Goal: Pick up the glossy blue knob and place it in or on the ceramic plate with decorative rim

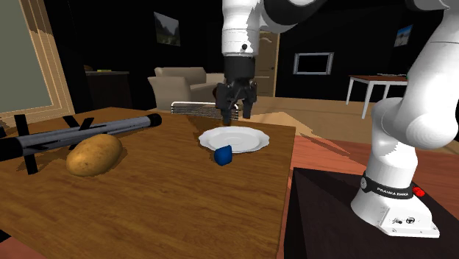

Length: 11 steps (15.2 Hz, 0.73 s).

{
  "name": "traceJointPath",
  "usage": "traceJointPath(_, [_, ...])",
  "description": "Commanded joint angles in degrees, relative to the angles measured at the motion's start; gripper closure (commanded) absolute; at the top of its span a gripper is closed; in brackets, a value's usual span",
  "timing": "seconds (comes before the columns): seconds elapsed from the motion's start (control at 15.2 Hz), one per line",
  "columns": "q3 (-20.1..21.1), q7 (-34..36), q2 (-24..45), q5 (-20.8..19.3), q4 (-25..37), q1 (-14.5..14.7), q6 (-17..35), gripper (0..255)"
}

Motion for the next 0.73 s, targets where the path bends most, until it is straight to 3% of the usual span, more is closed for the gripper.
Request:
traceJointPath(0.0, [1.50, 3.93, 4.92, -1.04, 1.88, -0.30, 1.77, 0])
traceJointPath(0.13, [2.48, 7.49, 9.64, -2.36, 3.95, -0.45, 3.07, 0])
traceJointPath(0.66, [2.82, 8.56, 12.40, -3.26, 0.40, -0.24, 9.05, 0])
